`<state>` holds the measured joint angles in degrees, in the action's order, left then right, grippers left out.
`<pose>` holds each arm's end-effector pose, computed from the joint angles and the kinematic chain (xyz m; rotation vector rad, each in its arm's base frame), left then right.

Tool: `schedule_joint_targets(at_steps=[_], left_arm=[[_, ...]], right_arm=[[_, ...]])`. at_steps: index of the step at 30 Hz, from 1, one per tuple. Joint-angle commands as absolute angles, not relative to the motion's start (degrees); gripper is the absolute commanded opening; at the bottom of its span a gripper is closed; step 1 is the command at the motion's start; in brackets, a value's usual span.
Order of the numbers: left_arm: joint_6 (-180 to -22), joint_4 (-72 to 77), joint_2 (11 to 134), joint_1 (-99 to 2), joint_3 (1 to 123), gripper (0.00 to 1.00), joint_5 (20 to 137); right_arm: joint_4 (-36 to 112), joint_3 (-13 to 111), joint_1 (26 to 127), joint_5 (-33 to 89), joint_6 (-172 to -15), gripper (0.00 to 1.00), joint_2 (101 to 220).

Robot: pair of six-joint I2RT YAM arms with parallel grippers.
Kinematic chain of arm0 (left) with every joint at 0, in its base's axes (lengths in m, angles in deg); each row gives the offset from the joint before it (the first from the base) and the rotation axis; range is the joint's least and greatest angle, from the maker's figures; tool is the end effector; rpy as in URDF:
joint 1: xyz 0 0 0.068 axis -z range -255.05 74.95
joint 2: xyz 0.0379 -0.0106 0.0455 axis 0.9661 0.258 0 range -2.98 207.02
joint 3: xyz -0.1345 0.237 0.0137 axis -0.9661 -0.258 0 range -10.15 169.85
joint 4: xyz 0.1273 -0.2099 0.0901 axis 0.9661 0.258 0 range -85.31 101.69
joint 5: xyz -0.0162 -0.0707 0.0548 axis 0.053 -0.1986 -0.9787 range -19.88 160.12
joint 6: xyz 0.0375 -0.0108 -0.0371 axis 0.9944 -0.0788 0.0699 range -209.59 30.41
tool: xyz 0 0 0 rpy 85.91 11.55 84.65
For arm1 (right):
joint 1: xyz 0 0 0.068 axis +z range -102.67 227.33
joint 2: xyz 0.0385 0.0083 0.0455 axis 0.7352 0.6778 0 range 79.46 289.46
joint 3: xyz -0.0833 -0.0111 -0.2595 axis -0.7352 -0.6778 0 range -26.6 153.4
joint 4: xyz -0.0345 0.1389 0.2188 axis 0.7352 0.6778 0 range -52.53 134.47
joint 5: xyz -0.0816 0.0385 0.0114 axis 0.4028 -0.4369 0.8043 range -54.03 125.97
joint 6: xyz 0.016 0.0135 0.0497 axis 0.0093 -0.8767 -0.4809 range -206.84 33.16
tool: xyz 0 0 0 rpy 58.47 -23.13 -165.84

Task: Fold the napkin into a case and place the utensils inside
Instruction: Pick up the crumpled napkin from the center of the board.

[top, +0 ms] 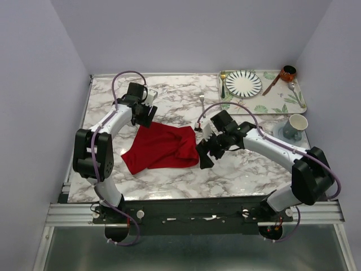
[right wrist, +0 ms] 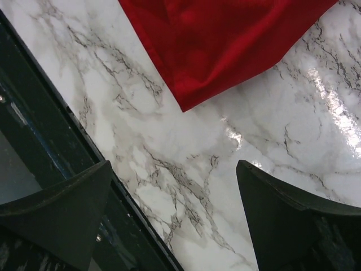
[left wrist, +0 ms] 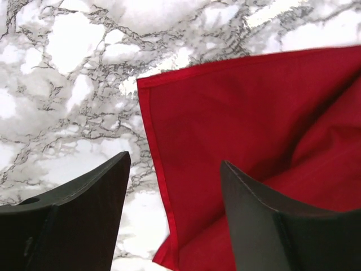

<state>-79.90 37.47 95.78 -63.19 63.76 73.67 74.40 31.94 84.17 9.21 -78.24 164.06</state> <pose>0.3581 -0.0774 0.2334 0.5044 2.5266 -0.0939 0.2222 0.1866 0.2284 -1.1828 2.4257 0.7795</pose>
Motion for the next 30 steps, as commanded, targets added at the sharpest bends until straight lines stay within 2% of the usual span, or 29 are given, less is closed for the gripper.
schedule_joint_targets(at_steps=[1, 11, 15, 21, 24, 25, 28, 29, 30], left_arm=[[-79.05, 35.11, 100.89, -63.01, 67.98, 0.70, 70.56], [-78.25, 33.61, 108.72, -63.01, 71.76, 0.52, 65.90], [-78.52, 33.26, 111.36, -63.01, 72.82, 0.51, 65.20], [-78.60, 33.34, 115.58, -63.09, 74.40, 0.50, 65.46], [-78.87, 34.31, 117.33, -63.09, 75.19, 0.49, 67.04], [-78.78, 35.18, 117.86, -63.09, 75.28, 0.47, 67.57], [-78.17, 36.94, 117.34, -63.70, 74.67, 0.36, 70.11], [-77.73, 37.47, 116.82, -64.14, 74.32, 0.27, 71.60], [-77.46, 37.74, 116.29, -64.50, 73.27, 0.23, 72.14]], right_arm=[[70.96, 35.70, 85.03, 14.52, -80.60, 0.97, 168.40], [69.12, 38.88, 85.03, 16.81, -82.45, 0.86, 175.44], [69.11, 39.40, 85.12, 16.11, -82.80, 0.81, 177.28], [69.11, 38.70, 85.03, 14.79, -82.80, 0.64, 178.78], [69.11, 37.65, 85.03, 13.30, -82.45, 0.49, 178.87], [69.20, 37.39, 85.03, 12.25, -82.19, 0.30, 178.87], [70.43, 36.33, 85.12, 11.80, -81.75, 0.01, 177.64], [71.48, 35.55, 85.03, 11.80, -81.05, 0.01, 177.03], [72.01, 35.02, 85.03, 12.06, -80.69, 0.01, 175.46]])
